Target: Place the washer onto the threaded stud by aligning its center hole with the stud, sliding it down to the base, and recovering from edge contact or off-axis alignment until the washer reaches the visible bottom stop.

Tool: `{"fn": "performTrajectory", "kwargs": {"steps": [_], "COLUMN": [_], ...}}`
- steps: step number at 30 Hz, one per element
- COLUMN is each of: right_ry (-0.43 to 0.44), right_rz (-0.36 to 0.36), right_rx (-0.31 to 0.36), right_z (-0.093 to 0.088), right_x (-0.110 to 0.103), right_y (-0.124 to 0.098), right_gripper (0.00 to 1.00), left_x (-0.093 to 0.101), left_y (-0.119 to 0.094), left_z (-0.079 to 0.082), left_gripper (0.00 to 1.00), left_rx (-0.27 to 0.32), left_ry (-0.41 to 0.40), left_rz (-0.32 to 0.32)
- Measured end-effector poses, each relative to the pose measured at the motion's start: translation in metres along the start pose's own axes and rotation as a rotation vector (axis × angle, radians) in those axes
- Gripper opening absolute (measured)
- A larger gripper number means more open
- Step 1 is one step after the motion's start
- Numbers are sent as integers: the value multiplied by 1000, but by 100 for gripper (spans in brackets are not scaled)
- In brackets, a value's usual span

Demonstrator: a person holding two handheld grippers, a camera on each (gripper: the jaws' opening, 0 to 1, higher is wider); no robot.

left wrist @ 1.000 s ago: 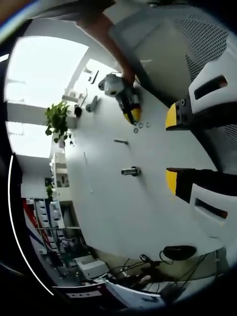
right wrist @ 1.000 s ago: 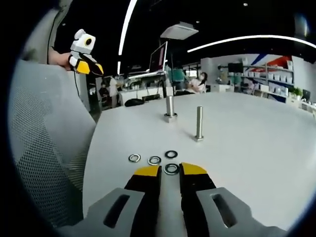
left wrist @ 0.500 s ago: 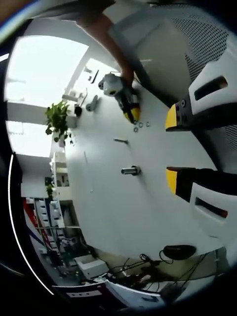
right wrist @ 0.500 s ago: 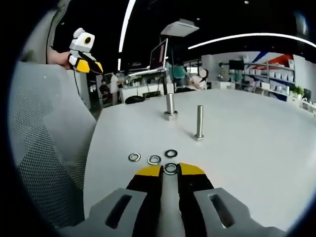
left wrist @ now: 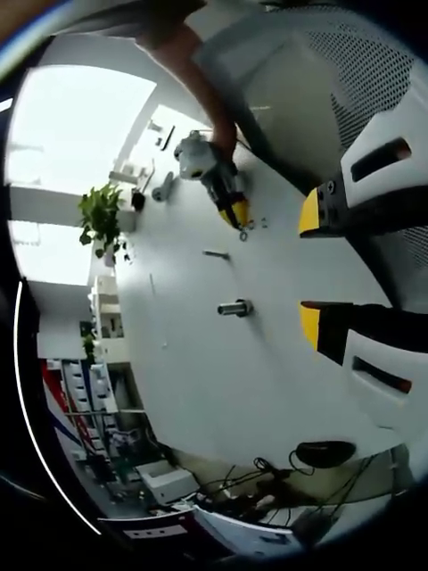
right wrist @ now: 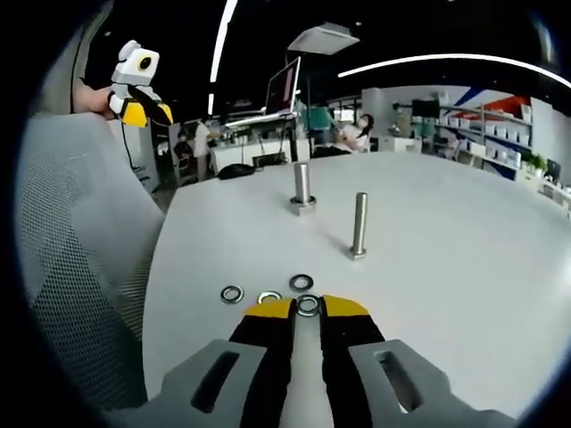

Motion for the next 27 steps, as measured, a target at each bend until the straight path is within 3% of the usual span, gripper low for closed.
{"fn": "performTrajectory", "kwargs": {"steps": [11, 12, 13, 14, 16, 19, 27], "right_ry": [-18, -18, -45, -52, 14, -13, 31], "right_rz": [-27, -28, -21, -23, -30, -31, -42], "right_rx": [-23, -26, -89, -33, -61, -54, -38], "right_z": [2, 2, -3, 3, -1, -2, -2], "right_x": [1, 1, 2, 1, 2, 4, 5], "right_y": [-10, -12, -17, -14, -14, -11, -7], "right_gripper": [12, 5, 3, 3, 3, 3, 3], "left_x": [0, 0, -1, -1, -1, -1, -1], "left_y": [0, 0, 0, 0, 0, 0, -1], "left_z": [0, 1, 1, 1, 1, 1, 1], "left_gripper": [26, 26, 26, 26, 26, 26, 26], "left_rx": [3, 5, 6, 6, 6, 9, 10], "left_ry": [1, 1, -2, -2, -3, 2, -5], "left_rz": [2, 2, 2, 2, 1, 1, 2]}}
Point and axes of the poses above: the point that each gripper's makers call its tool centre point, and the gripper's own axes: y roughly forward along the fingers, x roughly to its right, z roughly out of its top, the point moved 6 cm from there along -y, roughly backward along the fingers, and after that the axes turned 10 degrees about -z, right-handed, at the moved point
